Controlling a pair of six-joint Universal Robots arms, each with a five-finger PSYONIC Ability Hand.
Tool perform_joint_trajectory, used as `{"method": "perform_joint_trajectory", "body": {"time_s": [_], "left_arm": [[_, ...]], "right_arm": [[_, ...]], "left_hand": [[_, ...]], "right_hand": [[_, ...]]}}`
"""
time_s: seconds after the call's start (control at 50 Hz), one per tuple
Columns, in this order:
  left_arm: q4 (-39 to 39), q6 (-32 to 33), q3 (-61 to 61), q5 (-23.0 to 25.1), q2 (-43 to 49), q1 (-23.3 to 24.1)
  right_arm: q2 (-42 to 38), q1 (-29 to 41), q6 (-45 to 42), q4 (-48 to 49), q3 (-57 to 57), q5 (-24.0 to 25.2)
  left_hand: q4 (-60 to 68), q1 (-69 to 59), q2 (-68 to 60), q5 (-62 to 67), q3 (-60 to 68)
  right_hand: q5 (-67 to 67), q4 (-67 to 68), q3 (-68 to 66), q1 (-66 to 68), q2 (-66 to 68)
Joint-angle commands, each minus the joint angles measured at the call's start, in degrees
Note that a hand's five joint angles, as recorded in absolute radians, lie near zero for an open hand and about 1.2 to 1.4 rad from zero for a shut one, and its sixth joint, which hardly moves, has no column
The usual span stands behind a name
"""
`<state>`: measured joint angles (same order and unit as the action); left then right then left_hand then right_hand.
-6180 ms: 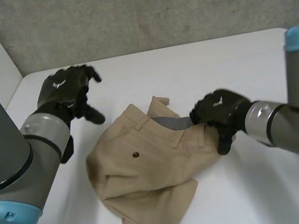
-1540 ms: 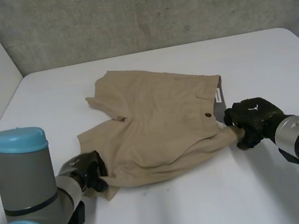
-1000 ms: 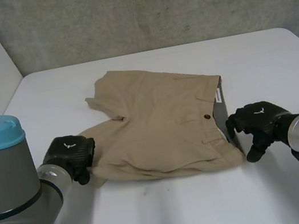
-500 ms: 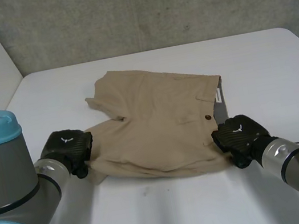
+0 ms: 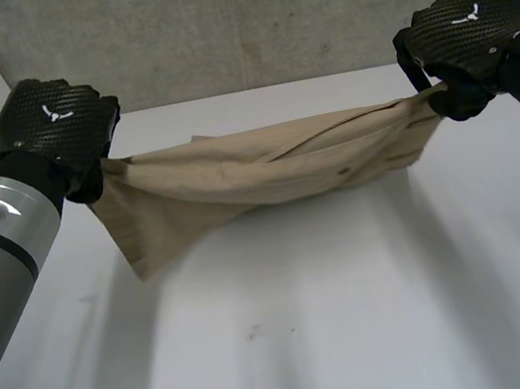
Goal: Fold the shorts.
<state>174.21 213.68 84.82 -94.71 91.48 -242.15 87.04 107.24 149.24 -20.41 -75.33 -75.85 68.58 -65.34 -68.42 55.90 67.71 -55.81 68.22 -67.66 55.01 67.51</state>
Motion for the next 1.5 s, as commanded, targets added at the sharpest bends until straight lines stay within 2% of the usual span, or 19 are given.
{"method": "perform_joint_trajectory", "body": {"time_s": [0.02, 0.24, 0.34, 0.42, 0.48, 0.56, 0.74, 0.9, 0.92, 0.94, 0.96, 0.98, 1.0, 1.06, 1.16, 1.24, 1.32, 1.4, 1.5], "left_arm": [[-0.9, -0.1, 0.8, 2.2, 4.9, 0.4], [-0.8, 0.7, -2.7, 2.0, 20.0, 0.3], [1.8, 4.7, -10.7, 2.0, 27.6, 0.2], [7.8, 7.8, -22.2, 2.0, 37.5, -0.2], [12.2, 8.2, -28.6, 2.1, 43.2, -0.3], [18.8, 8.4, -39.4, 2.3, 51.9, -0.3], [23.1, 8.4, -64.0, 6.1, 70.7, -0.3], [34.5, 8.3, -68.7, 8.0, 77.1, -0.7], [35.7, 8.3, -68.3, 8.0, 77.3, -0.7], [36.7, 8.3, -67.7, 8.0, 77.3, -0.7], [38.5, 8.3, -65.9, 7.8, 77.3, -0.6], [39.3, 8.3, -64.4, 7.5, 77.1, -0.5], [40.0, 8.2, -63.5, 7.4, 76.9, -0.4], [42.3, 8.2, -58.3, 6.0, 74.4, 0.1], [45.2, 7.9, -47.2, 2.7, 66.4, -0.1], [46.1, 7.8, -36.9, 0.6, 57.5, -0.3], [45.1, 6.6, -26.3, -0.8, 48.6, -0.6], [42.3, 0.5, -15.6, -0.7, 39.8, -1.6], [36.5, -8.7, -7.2, -0.6, 32.6, -1.9]], "right_arm": [[-5.4, 0.3, -1.1, -2.5, -0.1, -0.1], [-18.4, -0.3, 2.3, -2.2, -3.5, 0.1], [-23.1, -0.1, 2.4, 4.1, -0.3, -0.9], [-26.3, 0.2, 2.4, 12.9, 2.8, -4.7], [-30.0, 0.5, 2.0, 20.7, 6.2, -8.7], [-35.5, 0.7, 1.6, 27.2, 11.3, -11.2], [-49.7, 1.6, -3.5, 37.8, 22.4, -11.9], [-58.2, 1.6, -9.3, 45.5, 30.3, -11.6], [-58.7, 1.6, -9.3, 45.6, 30.7, -11.6], [-59.1, 1.6, -9.2, 45.7, 30.9, -11.7], [-59.1, 1.6, -9.2, 45.7, 30.9, -12.0], [-58.9, 1.6, -9.2, 45.6, 30.7, -12.1], [-58.7, 1.6, -9.1, 45.5, 30.3, -12.2], [-55.0, 1.7, -7.1, 45.0, 26.7, -12.3], [-43.6, 1.1, 0.9, 42.6, 17.8, -11.8], [-35.2, 0.9, 6.3, 35.4, 12.0, -10.1], [-30.1, -0.3, 10.6, 24.1, 7.6, -5.4], [-28.2, -2.8, 15.5, 16.2, 2.8, -0.8], [-27.9, -4.3, 18.5, 17.9, -3.2, 1.6]], "left_hand": [[11.4, -14.7, -11.6, 14.1, 12.3], [11.4, -14.7, -11.6, 14.1, 12.3], [11.4, -14.7, -11.6, 14.1, 12.3], [11.4, -14.7, -11.6, 14.1, 12.3], [11.4, -14.7, -11.6, 14.1, 12.3], [11.4, -14.7, -11.6, 14.1, 12.3], [11.4, -14.7, -11.6, 14.1, 12.3], [11.4, -14.7, -11.6, 14.1, 12.3], [11.4, -14.7, -11.6, 14.1, 12.3], [8.4, -11.7, -8.6, 11.1, 9.3], [-24.6, 21.3, 24.4, -21.9, -23.7], [-47.2, 44.0, 47.0, -44.5, -46.3], [-58.6, 55.3, 58.4, -55.9, -57.7], [-58.6, 55.3, 58.4, -55.9, -57.7], [-58.6, 55.3, 58.4, -55.9, -57.7], [-58.6, 55.3, 58.4, -55.9, -57.7], [-58.6, 55.3, 58.4, -55.9, -57.7], [-58.6, 55.3, 58.4, -55.9, -57.7], [-58.6, 55.3, 58.4, -55.9, -57.7]], "right_hand": [[-14.2, 11.8, -12.3, 25.0, 12.5], [-14.2, 11.8, -12.3, 25.0, 12.5], [-14.2, 11.8, -12.3, 25.0, 12.5], [-14.2, 11.8, -12.3, 25.0, 12.5], [-14.2, 11.8, -12.3, 25.0, 12.5], [-14.2, 11.8, -12.3, 25.0, 12.5], [-14.2, 11.8, -12.3, 25.0, 12.5], [-14.2, 11.8, -12.3, 25.0, 12.5], [-14.2, 11.8, -12.3, 25.0, 12.5], [27.1, -29.5, 28.9, -16.3, -28.8], [51.8, -54.2, 53.6, -41.0, -53.5], [55.8, -58.2, 57.7, -45.0, -57.5], [55.8, -58.2, 57.7, -45.0, -57.5], [55.8, -58.2, 57.7, -45.0, -57.5], [55.8, -58.2, 57.7, -45.0, -57.5], [55.8, -58.2, 57.7, -45.0, -57.5], [55.8, -58.2, 57.7, -45.0, -57.5], [48.9, -51.3, 50.7, -38.1, -50.6], [35.4, -37.8, 37.2, -24.6, -37.1]]}}
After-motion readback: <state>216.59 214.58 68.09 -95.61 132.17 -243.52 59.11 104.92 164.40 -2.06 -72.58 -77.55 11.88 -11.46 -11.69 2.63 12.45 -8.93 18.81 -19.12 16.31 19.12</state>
